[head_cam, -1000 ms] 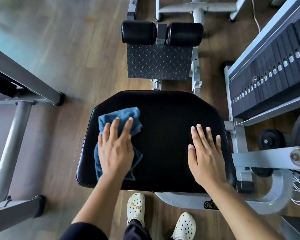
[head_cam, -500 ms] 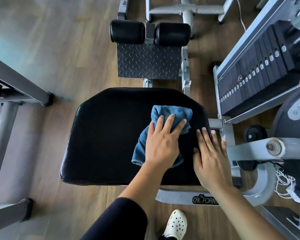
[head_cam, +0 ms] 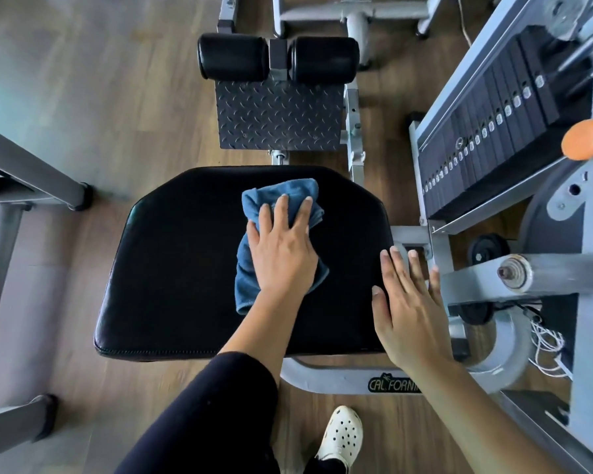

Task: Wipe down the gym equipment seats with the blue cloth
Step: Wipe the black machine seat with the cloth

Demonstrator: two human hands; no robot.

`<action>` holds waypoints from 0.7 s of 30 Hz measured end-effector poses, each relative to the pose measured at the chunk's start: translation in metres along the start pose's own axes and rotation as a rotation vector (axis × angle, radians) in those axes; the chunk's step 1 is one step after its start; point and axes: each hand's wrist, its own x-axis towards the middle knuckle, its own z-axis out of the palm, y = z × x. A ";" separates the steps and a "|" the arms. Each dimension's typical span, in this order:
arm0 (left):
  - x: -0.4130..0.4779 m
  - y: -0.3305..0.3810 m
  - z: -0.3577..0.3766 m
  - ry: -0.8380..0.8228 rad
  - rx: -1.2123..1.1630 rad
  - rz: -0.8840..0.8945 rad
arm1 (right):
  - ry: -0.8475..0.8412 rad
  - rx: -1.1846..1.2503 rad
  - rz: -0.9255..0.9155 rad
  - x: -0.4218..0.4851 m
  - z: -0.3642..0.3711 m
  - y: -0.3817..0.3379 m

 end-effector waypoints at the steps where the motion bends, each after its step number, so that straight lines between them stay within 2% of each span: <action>1: -0.002 0.007 0.003 -0.006 0.004 0.052 | 0.002 0.004 0.005 -0.002 0.000 0.002; 6: -0.044 0.013 -0.001 -0.044 -0.005 0.438 | 0.008 0.014 -0.001 -0.007 -0.002 0.005; 9: -0.060 -0.002 -0.006 -0.099 -0.027 0.550 | 0.014 -0.006 0.004 -0.005 -0.003 0.003; 17: 0.001 -0.001 -0.001 -0.094 -0.044 0.460 | 0.017 0.000 0.026 -0.002 -0.001 -0.004; 21: 0.021 -0.031 -0.007 0.004 -0.009 0.356 | 0.022 0.030 0.032 0.010 0.002 -0.021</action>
